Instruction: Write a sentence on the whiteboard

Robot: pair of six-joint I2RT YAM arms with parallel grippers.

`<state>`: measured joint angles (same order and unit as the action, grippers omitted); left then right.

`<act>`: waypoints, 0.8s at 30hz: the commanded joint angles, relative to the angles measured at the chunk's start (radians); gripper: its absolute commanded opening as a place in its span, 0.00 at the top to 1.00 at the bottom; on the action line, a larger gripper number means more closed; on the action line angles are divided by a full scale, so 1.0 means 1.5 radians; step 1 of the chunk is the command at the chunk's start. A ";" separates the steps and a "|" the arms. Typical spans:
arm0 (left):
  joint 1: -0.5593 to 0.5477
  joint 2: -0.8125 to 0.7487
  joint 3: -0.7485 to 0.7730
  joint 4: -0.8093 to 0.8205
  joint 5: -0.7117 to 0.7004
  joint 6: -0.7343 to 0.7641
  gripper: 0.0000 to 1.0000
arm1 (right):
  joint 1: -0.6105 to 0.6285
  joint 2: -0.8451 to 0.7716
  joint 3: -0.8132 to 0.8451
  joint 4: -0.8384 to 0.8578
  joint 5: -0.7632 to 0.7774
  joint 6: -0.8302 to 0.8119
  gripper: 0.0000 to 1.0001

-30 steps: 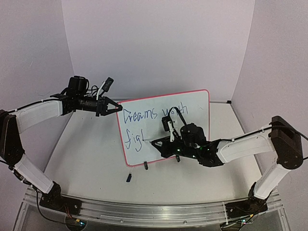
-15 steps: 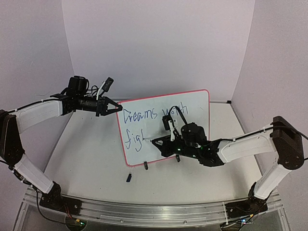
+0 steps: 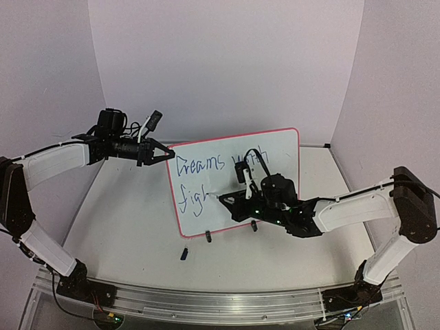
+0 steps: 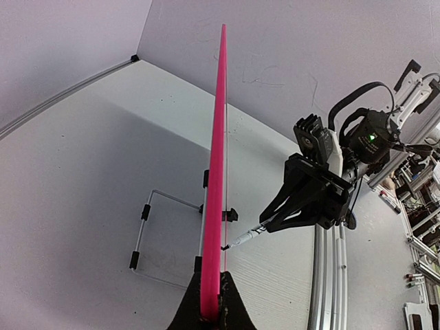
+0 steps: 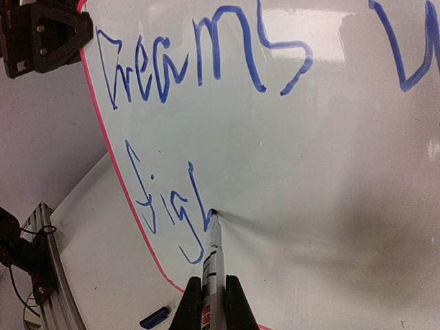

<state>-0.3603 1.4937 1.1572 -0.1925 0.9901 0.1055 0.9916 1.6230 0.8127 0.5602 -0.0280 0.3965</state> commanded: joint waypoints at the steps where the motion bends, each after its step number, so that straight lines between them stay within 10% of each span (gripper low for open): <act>1: -0.021 0.021 -0.012 -0.068 -0.028 0.071 1.00 | -0.002 -0.026 -0.020 0.012 0.033 0.013 1.00; 24: -0.022 0.022 -0.011 -0.069 -0.029 0.071 1.00 | -0.002 -0.037 -0.025 0.009 0.009 0.016 1.00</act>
<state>-0.3607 1.4937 1.1572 -0.1925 0.9901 0.1055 0.9916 1.6112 0.7624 0.5613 -0.0162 0.4347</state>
